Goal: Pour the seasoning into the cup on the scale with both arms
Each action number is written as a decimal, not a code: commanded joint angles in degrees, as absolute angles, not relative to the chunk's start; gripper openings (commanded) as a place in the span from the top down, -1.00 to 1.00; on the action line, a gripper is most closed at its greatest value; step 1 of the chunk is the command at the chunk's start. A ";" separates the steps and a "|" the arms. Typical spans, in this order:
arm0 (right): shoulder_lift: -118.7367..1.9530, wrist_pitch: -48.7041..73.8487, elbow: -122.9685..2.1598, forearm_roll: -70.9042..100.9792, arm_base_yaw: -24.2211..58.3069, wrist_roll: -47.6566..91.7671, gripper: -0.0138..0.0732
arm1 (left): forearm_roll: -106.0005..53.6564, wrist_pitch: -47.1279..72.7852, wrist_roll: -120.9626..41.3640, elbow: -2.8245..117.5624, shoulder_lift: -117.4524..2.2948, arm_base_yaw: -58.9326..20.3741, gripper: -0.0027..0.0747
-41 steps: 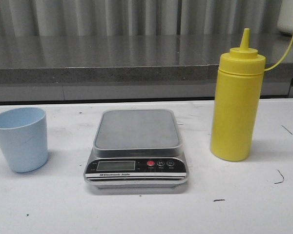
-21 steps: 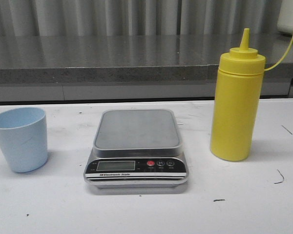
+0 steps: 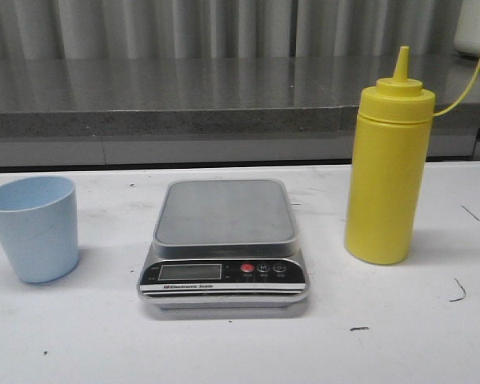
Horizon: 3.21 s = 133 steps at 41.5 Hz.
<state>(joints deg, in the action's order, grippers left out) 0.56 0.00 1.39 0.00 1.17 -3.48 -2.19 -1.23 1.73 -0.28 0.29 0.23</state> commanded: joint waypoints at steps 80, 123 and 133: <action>-38.29 34.59 -37.01 -1.76 0.81 0.65 -0.73 | -2.49 37.49 1.86 41.62 -36.00 -1.43 -0.37; -38.29 34.59 -37.01 -1.76 0.81 0.65 -0.73 | -2.18 47.75 0.00 66.18 -90.87 -11.99 -0.36; -38.29 34.59 -37.01 -1.76 0.81 0.65 -0.73 | -2.18 44.00 0.30 67.46 -96.81 -11.99 -0.18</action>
